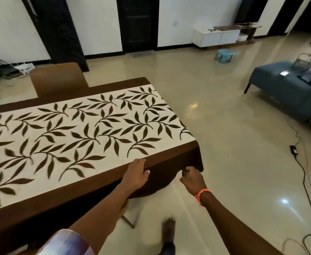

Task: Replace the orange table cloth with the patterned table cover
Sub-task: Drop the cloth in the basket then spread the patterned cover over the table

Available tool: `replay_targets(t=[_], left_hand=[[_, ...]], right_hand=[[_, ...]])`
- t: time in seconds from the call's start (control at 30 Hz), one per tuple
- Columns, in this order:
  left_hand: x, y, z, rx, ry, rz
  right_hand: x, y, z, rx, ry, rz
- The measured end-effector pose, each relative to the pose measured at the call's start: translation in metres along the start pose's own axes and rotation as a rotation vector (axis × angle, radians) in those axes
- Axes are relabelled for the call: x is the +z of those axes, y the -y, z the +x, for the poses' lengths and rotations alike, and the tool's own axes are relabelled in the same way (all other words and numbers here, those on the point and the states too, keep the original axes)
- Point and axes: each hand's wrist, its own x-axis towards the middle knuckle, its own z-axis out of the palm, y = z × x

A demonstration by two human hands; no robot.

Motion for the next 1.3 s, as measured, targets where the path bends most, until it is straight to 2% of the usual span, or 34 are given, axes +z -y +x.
replay_targets(t=[0.17, 0.33, 0.47, 0.73, 0.93, 1.03, 1.17, 1.3], left_hand=[[0.039, -0.046, 0.111, -0.011, 0.037, 0.005], [0.057, -0.09, 0.207, -0.044, 0.002, 0.098], [0.064, -0.104, 0.263, -0.176, -0.081, 0.164], [0.083, -0.123, 0.351, -0.474, -0.089, 0.256], [0.119, -0.177, 0.367, -0.839, -0.106, 0.119], [0.125, -0.197, 0.383, -0.95, -0.112, 0.077], [0.123, -0.21, 0.415, -1.081, -0.225, 0.007], [0.107, -0.211, 0.45, -1.127, -0.243, -0.028]], right_hand=[[-0.057, -0.017, 0.101, 0.06, -0.018, -0.011], [-0.113, -0.003, 0.207, -0.004, 0.102, -0.097], [-0.143, 0.019, 0.294, -0.085, 0.17, -0.125], [-0.168, 0.049, 0.475, -0.275, 0.308, -0.159], [-0.197, 0.087, 0.596, -0.507, 0.57, -0.336], [-0.2, 0.117, 0.643, -0.594, 0.601, -0.377], [-0.184, 0.161, 0.677, -0.664, 0.64, -0.353], [-0.158, 0.196, 0.689, -0.774, 0.662, -0.479]])
